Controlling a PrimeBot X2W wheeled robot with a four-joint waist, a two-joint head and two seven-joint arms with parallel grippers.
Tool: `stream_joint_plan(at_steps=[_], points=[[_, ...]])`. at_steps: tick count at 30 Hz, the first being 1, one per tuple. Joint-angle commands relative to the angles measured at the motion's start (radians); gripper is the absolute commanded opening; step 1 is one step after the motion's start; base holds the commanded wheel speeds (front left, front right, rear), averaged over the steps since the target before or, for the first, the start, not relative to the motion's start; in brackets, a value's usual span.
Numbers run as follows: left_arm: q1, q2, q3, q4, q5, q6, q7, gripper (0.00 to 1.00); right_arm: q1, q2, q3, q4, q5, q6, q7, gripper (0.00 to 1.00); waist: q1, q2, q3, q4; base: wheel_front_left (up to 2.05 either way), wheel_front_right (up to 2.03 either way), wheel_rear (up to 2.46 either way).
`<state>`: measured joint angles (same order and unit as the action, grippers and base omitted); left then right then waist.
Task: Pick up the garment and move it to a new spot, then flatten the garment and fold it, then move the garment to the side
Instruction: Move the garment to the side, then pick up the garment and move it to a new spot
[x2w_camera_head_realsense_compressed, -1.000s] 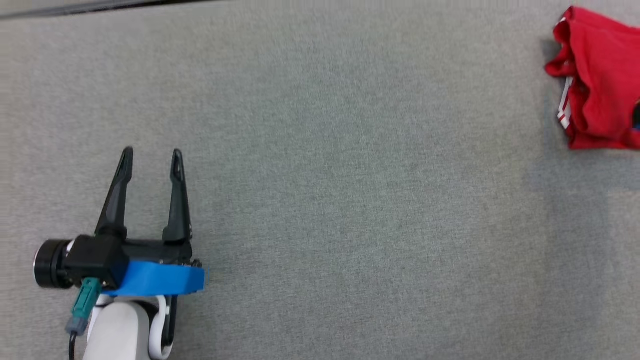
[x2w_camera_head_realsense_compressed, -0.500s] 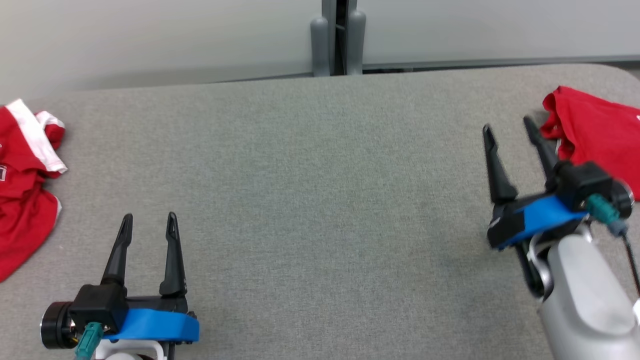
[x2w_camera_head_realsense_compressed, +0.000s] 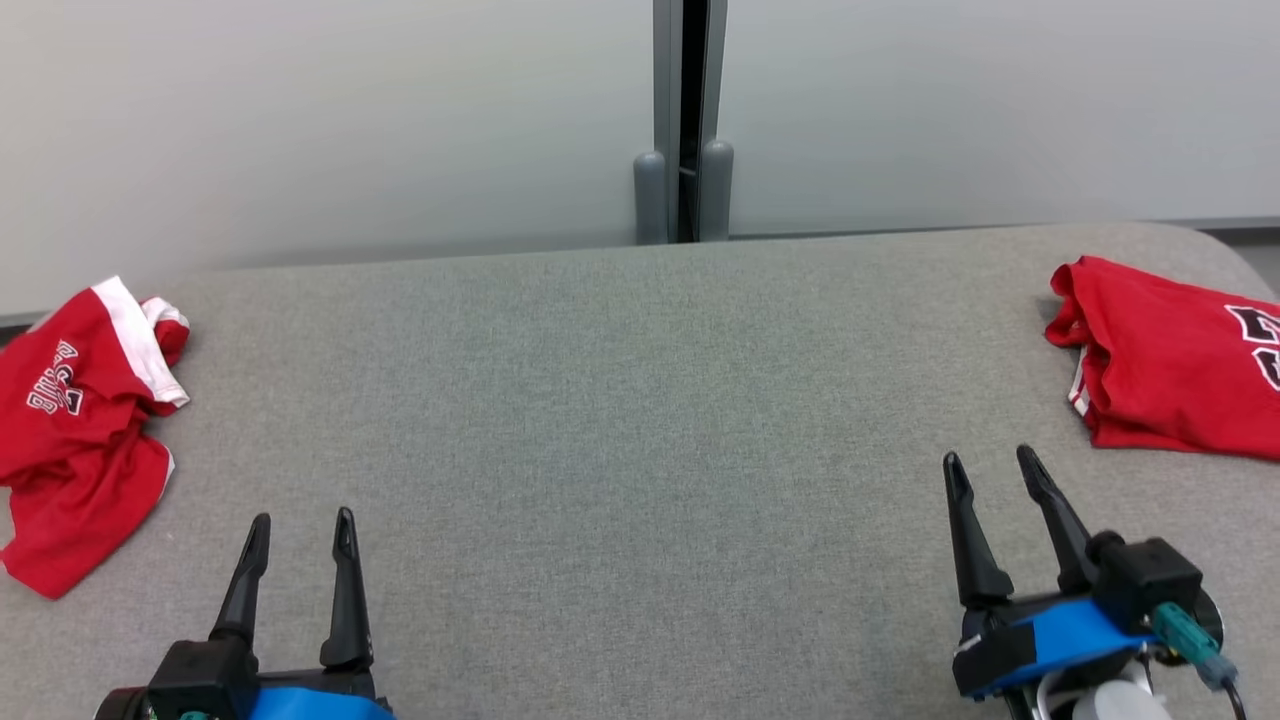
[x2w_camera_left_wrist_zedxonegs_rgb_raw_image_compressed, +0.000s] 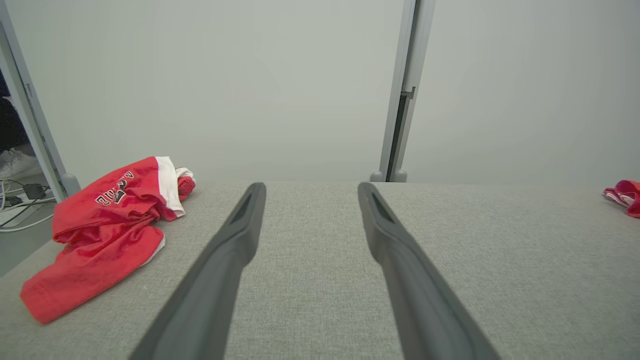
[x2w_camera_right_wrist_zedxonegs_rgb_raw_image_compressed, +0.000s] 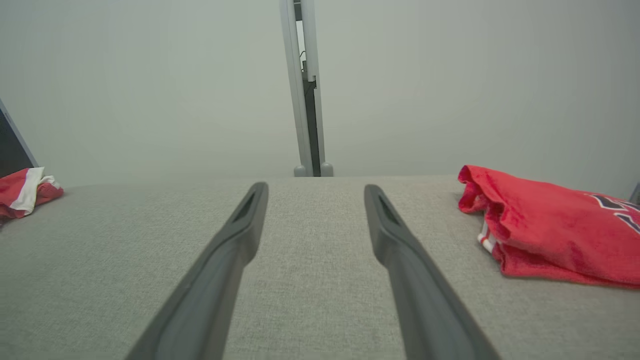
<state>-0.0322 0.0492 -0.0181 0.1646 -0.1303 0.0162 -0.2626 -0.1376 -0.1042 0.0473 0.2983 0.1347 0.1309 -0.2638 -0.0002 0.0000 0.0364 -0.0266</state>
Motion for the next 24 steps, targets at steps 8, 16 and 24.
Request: stream_joint_plan(at_steps=[8,16,24], points=[[0.037,0.003,0.0,0.003,-0.003,-0.002,-0.003,1.0,0.102,0.03,-0.041,-0.077,-0.008,0.0,0.0,1.0,0.0002,0.0,-0.039,-0.005,0.0,0.0,0.0],[0.038,0.003,-0.007,0.006,0.002,-0.009,-0.003,1.0,0.127,0.041,-0.063,-0.095,-0.024,0.0,0.0,1.0,0.0002,0.0,-0.042,-0.004,0.0,0.0,0.0],[0.032,0.003,-0.004,0.006,0.006,-0.01,-0.003,1.0,0.125,0.045,-0.058,-0.095,-0.029,0.0,0.0,1.0,0.0002,0.0,-0.037,0.006,0.0,0.0,0.0]])
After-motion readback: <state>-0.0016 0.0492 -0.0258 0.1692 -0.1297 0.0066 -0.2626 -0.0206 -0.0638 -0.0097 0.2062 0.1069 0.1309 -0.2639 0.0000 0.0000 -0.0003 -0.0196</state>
